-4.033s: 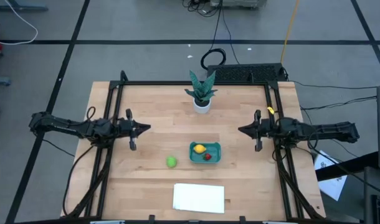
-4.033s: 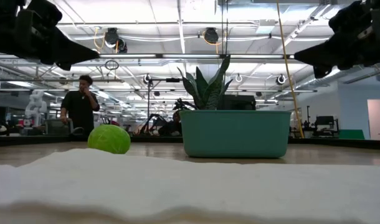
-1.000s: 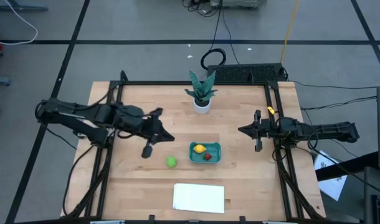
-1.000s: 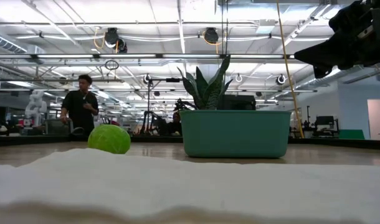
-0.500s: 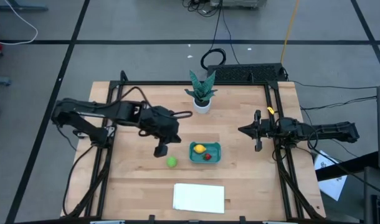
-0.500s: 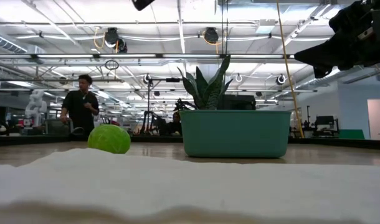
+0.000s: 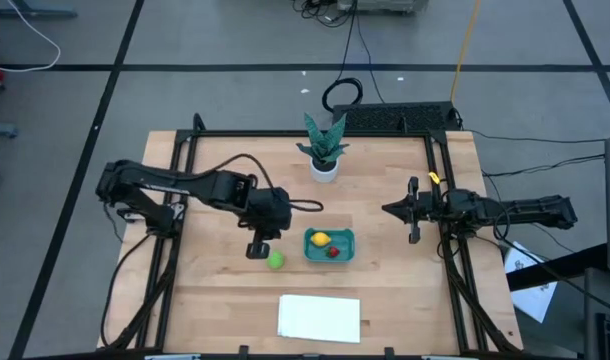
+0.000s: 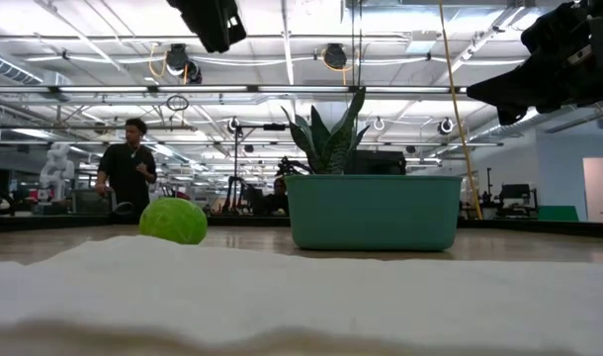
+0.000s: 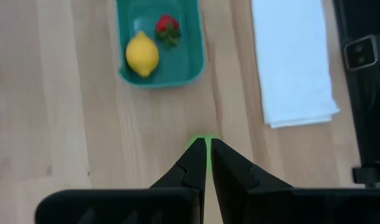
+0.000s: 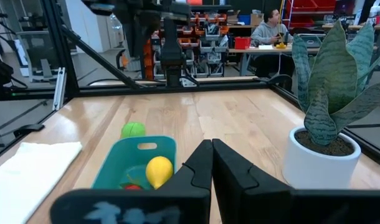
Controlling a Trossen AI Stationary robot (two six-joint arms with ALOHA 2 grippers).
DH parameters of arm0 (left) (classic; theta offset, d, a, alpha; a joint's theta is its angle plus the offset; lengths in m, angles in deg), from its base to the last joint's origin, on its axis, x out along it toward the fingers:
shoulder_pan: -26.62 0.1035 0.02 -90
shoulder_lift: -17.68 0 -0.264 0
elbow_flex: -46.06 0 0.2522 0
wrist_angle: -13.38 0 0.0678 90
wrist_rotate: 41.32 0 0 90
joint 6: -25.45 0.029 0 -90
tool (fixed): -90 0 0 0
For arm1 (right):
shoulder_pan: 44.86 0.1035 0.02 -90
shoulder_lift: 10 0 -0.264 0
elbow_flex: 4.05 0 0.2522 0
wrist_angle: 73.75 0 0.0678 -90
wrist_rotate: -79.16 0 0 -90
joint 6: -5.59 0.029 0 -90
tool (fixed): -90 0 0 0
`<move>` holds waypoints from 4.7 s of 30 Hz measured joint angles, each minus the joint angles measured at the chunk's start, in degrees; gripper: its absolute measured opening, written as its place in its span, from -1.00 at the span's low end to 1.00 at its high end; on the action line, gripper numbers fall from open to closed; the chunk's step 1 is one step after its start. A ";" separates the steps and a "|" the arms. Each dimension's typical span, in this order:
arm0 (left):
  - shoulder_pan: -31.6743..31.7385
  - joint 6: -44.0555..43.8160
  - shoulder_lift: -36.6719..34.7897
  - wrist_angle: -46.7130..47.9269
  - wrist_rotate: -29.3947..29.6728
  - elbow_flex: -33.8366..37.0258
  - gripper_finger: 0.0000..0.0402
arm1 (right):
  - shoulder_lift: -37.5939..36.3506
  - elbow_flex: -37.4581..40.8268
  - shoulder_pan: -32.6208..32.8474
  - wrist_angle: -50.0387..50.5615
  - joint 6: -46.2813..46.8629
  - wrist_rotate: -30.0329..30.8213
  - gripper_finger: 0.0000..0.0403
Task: Pick and placing Produce into tupperware
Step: Put the green cabbage into the green bin
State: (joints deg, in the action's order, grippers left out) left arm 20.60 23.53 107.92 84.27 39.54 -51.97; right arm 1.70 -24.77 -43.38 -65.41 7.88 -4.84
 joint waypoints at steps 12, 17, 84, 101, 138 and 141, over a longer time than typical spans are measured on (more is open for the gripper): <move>-2.24 6.09 2.41 3.17 0.67 0.04 -0.87 | 0.01 0.00 0.00 0.06 0.00 0.00 -1.00; -2.17 7.40 2.43 2.81 1.30 0.04 -0.87 | 0.01 0.00 0.00 0.06 0.00 0.00 -1.00; -7.82 13.85 19.98 1.72 5.59 0.13 0.66 | 2.63 0.07 0.00 0.93 0.24 0.00 -1.00; -7.17 14.25 20.02 -5.66 6.34 7.29 0.77 | 2.63 0.07 -0.01 0.93 0.07 0.00 -1.00; -7.19 13.76 19.96 -10.81 3.41 11.06 0.02 | 2.63 0.07 -0.02 0.93 0.04 0.04 -1.00; -7.19 13.75 19.96 -10.78 3.43 11.04 0.01 | 2.63 0.07 0.00 0.93 0.02 0.04 -1.00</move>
State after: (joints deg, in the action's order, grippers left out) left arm 13.41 37.29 127.88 73.49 42.97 -40.93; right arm 4.33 -24.70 -43.38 -64.48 7.90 -4.79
